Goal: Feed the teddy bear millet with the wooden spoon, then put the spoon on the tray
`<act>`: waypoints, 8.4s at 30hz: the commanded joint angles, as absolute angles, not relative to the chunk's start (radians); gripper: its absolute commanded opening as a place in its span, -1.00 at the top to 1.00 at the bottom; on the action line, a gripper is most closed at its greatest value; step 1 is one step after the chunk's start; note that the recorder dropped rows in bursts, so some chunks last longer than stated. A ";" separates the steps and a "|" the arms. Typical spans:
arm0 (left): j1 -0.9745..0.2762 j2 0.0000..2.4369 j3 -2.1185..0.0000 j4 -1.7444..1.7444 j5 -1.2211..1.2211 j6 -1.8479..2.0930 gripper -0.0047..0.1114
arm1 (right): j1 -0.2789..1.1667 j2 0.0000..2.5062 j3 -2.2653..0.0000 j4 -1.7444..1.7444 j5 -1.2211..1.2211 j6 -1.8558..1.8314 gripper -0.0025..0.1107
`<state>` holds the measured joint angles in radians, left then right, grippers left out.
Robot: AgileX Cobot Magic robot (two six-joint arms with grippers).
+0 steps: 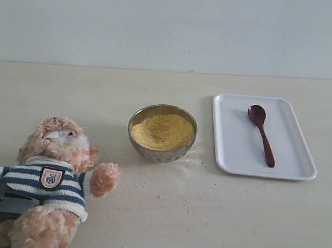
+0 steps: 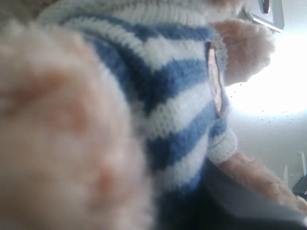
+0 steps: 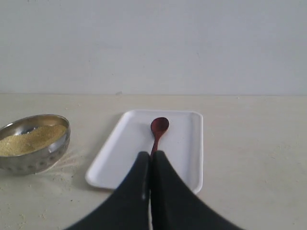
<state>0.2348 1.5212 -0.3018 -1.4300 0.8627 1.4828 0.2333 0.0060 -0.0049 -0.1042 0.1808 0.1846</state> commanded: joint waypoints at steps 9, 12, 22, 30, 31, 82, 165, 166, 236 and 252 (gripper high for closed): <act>0.236 1.521 -0.301 -1.446 0.879 1.485 0.80 | 0.229 0.000 0.000 -0.113 0.207 0.103 0.96; 0.236 1.521 -0.301 -1.446 0.879 1.485 0.80 | 0.229 0.000 0.000 -0.113 0.207 0.049 0.96; 0.236 1.521 -0.301 -1.446 0.879 1.485 0.80 | 0.229 0.000 0.000 -0.030 0.199 0.064 0.96; 0.236 1.521 -0.301 -1.446 0.879 1.485 0.80 | 0.229 0.000 0.000 -0.030 0.199 0.064 0.96; 0.236 1.521 -0.301 -1.446 0.879 1.485 0.80 | 0.229 0.000 0.000 -0.030 0.199 0.064 0.96; 0.511 1.628 -0.601 -1.433 1.078 1.361 -0.07 | 0.229 0.000 0.000 -0.030 0.208 0.064 0.96; -0.088 0.276 -0.276 -1.371 0.256 1.293 0.83 | 0.229 0.000 0.000 -0.030 0.208 0.069 0.96; -0.101 0.253 -0.264 -1.371 0.235 1.293 0.83 | 0.229 0.000 0.000 -0.030 0.208 0.069 0.96; -0.149 0.000 0.000 -0.112 0.005 -0.009 0.83 | 0.229 0.000 0.000 -0.030 0.215 0.069 0.96; -0.149 0.000 0.000 -0.084 0.017 -0.009 0.83 | 0.229 0.000 0.000 -0.030 0.215 0.069 0.96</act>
<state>-0.1402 0.0033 -0.0040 -0.0899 0.0154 0.0000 0.2333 0.0060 -0.0049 -0.0265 0.2104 0.0674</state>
